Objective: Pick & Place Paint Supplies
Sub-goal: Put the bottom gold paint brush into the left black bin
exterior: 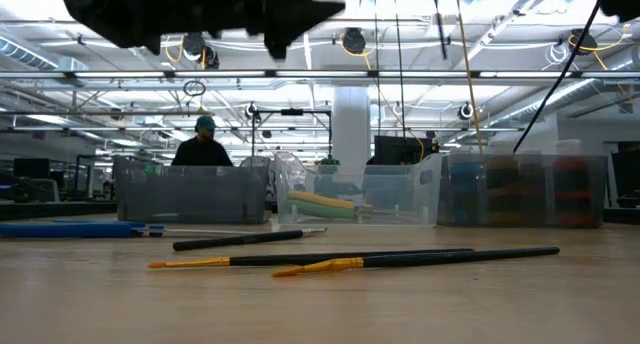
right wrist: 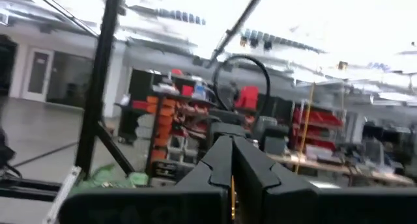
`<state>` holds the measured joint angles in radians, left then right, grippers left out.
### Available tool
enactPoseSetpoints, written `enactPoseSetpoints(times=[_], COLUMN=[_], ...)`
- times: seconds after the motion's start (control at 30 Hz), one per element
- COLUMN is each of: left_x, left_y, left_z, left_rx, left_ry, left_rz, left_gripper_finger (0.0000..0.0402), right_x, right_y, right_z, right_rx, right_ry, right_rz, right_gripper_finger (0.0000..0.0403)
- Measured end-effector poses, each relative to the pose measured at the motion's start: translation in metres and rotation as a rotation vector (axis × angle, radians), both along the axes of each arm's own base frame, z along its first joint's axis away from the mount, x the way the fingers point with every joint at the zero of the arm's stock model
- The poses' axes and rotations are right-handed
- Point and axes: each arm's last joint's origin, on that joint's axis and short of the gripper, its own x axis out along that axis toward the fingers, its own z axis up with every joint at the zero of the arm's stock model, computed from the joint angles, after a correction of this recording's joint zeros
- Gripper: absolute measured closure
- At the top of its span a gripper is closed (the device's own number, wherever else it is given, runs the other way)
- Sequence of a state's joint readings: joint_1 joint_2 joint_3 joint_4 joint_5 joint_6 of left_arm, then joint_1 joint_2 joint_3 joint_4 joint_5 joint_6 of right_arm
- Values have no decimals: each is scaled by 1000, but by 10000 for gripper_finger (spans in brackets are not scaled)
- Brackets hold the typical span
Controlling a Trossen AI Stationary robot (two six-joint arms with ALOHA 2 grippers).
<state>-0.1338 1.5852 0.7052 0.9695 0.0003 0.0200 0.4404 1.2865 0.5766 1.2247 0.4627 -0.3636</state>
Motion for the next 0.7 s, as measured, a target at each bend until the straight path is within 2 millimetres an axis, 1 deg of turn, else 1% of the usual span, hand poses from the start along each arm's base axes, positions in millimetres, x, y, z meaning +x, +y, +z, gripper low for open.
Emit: enactPoseSetpoints(times=[0.07,0.17,0.2,0.33,0.47,0.57,0.7], left_x=[7,21,30,53,69,73,74], left_y=[0,1,0,-4,-8,-8,-8], left_z=[-6,-8,-5,-2,-3,-3,2], left_rx=[-16,20,24,27,28,31,30], left_ry=[36,76,69,86,87,89,63], left_rz=[3,40,56,90,102,104,101], left_gripper_finger=[199,188,181,141,110,100,103], right_x=[5,9,10,11,11,12,13], right_y=[-8,-14,-15,-17,-18,-18,-18], right_z=[-3,-6,-7,-8,-6,-7,-9], right_rx=[9,13,13,3,0,-1,2], right_ry=[23,50,60,63,47,55,59], right_rz=[8,52,67,59,75,75,77], right_gripper_finger=[403,403,403,403,403,403,403])
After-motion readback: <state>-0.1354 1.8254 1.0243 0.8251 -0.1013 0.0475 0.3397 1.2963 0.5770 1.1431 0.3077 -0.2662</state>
